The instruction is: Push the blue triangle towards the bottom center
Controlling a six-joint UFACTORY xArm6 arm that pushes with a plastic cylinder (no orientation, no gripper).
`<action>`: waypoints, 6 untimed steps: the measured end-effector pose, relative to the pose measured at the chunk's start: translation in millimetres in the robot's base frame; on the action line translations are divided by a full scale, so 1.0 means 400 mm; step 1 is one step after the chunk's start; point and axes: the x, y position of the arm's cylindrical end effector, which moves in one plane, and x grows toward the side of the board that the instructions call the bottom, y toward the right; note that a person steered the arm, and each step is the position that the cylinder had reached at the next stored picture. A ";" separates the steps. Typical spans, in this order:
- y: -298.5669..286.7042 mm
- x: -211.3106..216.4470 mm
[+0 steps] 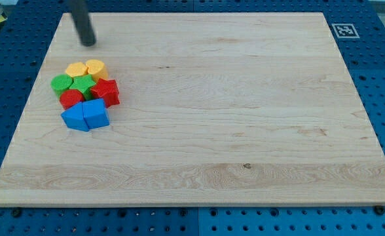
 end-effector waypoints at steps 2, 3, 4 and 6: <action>-0.105 0.218; -0.105 0.230; -0.091 0.353; 0.098 0.490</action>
